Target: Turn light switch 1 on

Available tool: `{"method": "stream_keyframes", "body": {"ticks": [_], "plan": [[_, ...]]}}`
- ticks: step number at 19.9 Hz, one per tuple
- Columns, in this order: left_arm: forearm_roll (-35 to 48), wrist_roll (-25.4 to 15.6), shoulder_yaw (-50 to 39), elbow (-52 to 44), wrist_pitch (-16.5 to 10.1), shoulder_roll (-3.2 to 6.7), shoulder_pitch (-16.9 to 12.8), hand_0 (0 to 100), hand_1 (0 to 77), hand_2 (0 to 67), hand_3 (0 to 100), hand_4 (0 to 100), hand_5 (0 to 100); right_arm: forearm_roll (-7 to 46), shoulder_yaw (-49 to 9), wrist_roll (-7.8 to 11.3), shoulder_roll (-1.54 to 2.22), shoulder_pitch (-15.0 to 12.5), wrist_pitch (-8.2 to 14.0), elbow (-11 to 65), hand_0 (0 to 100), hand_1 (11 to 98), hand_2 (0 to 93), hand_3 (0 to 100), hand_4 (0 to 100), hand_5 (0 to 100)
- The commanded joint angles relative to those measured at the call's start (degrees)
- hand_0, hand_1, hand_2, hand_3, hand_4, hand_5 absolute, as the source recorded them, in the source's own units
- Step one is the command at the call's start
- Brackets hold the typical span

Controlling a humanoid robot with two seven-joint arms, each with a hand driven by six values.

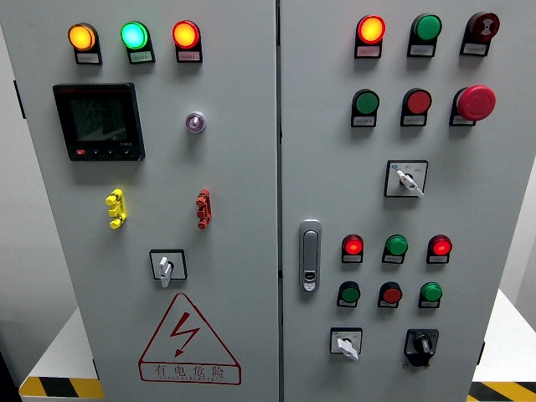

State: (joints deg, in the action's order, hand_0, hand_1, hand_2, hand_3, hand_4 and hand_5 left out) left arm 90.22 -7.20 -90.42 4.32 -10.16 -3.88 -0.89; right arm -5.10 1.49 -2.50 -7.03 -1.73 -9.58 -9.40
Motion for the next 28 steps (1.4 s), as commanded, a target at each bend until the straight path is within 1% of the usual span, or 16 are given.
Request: {"method": "stream_keyframes", "body": {"ticks": [1, 3, 4, 6, 8, 10, 12, 15, 16, 17, 19, 20, 21, 23, 25, 28], "plan": [[14.1, -3.5, -9.6, 2.3, 0.0, -0.51, -0.1, 0, 8.2, 7.1, 1, 1, 7, 0.0, 0.0, -0.05, 0.00, 0.0, 0.0, 0.0, 0, 22.6, 0.0, 11, 23, 15], [14.2, -5.6, -9.9, 6.3, 0.0, -0.69, -0.3, 0, 7.7, 7.1, 1, 3, 7, 0.0, 0.0, 0.04, 0.00, 0.0, 0.0, 0.0, 0, 22.6, 0.0, 11, 23, 15], [14.1, -5.7, -10.0, 8.8, 0.0, -0.95, -0.4, 0, 7.3, 7.1, 1, 7, 10, 0.0, 0.0, -0.05, 0.00, 0.1, 0.0, 0.0, 0, 22.6, 0.0, 11, 23, 15], [12.0, -6.1, -10.0, 14.2, 0.0, -0.96, -0.5, 0, 6.9, 7.4, 2, 11, 11, 0.0, 0.0, 0.04, 0.00, 0.1, 0.0, 0.0, 0, 22.6, 0.0, 11, 23, 15], [8.6, -6.6, -9.8, 20.5, 0.0, -1.04, -0.5, 0, 7.0, 9.4, 4, 23, 18, 0.0, 0.0, -0.05, 0.00, 0.1, 0.0, 0.0, 0, 22.6, 0.0, 11, 23, 15], [6.3, -7.0, -9.5, 27.6, 0.0, -1.04, -0.5, 0, 7.2, 11.6, 9, 32, 21, 0.0, 0.0, -0.05, 0.00, 0.1, 0.0, 0.0, 0, 22.6, 0.0, 11, 23, 15], [3.8, -9.3, -9.4, 34.2, -0.4, -0.96, -0.5, 0, 7.7, 13.3, 14, 38, 24, 0.0, 0.0, -0.05, 0.00, 0.1, 0.0, 0.0, 0, 22.6, 0.0, 11, 23, 15], [2.5, -9.8, -9.3, 43.6, -0.5, -0.96, -0.5, 0, 11.1, 15.8, 25, 51, 38, 0.0, 0.0, 0.04, 0.00, 0.0, 0.0, 0.0, 0, 22.6, 0.0, 11, 23, 15], [2.2, -9.8, -9.3, 46.8, -0.4, -0.87, -0.5, 0, 14.6, 17.7, 35, 63, 47, 0.0, 0.0, -0.05, 0.00, 0.0, 0.0, 0.0, 0, 22.6, 0.0, 11, 23, 15], [2.1, -9.8, -9.2, 49.2, -0.4, -0.87, -0.5, 0, 18.9, 19.3, 43, 70, 51, 0.0, 0.0, -0.05, 0.00, 0.1, 0.0, 0.0, 0, 22.5, 0.0, 11, 23, 15], [2.1, -9.8, -8.2, 54.0, -0.2, -0.69, -0.5, 0, 29.0, 22.4, 57, 80, 61, 0.0, 0.0, 0.04, 0.00, 0.0, 0.0, 0.0, 0, 22.5, 0.0, 11, 23, 15], [2.1, -9.6, -8.2, 56.6, -0.1, -0.69, -0.5, 0, 33.2, 23.6, 62, 84, 69, 0.0, 0.0, 0.04, 0.00, 0.0, 0.0, 0.0, 0, 22.6, 0.0, 11, 23, 15], [2.1, -9.4, -8.2, 59.0, -0.1, -0.61, -0.5, 0, 35.1, 23.9, 64, 87, 72, 0.0, 0.0, -0.05, 0.00, 0.0, 0.0, 0.0, 0, 22.7, 0.0, 11, 23, 15], [2.0, -8.0, -8.1, 64.4, -0.1, -0.52, -0.4, 0, 38.0, 25.0, 71, 95, 84, 0.0, 0.0, 0.04, 0.00, 0.0, 0.0, 0.0, 0, 22.7, 0.0, 11, 23, 15], [1.9, -5.9, -7.8, 69.7, -0.1, -0.52, -0.4, 0, 39.0, 26.1, 75, 99, 89, 0.0, 0.0, -0.05, 0.00, 0.1, 0.0, 0.0, 0, 22.7, 0.0, 11, 23, 15], [1.9, -3.5, -7.2, 77.0, -0.1, -0.52, -0.3, 0, 39.4, 28.3, 78, 100, 89, 0.0, 0.0, -0.05, 0.00, 0.0, 0.0, 0.0, 0, 22.8, 0.0, 11, 23, 15]]}}
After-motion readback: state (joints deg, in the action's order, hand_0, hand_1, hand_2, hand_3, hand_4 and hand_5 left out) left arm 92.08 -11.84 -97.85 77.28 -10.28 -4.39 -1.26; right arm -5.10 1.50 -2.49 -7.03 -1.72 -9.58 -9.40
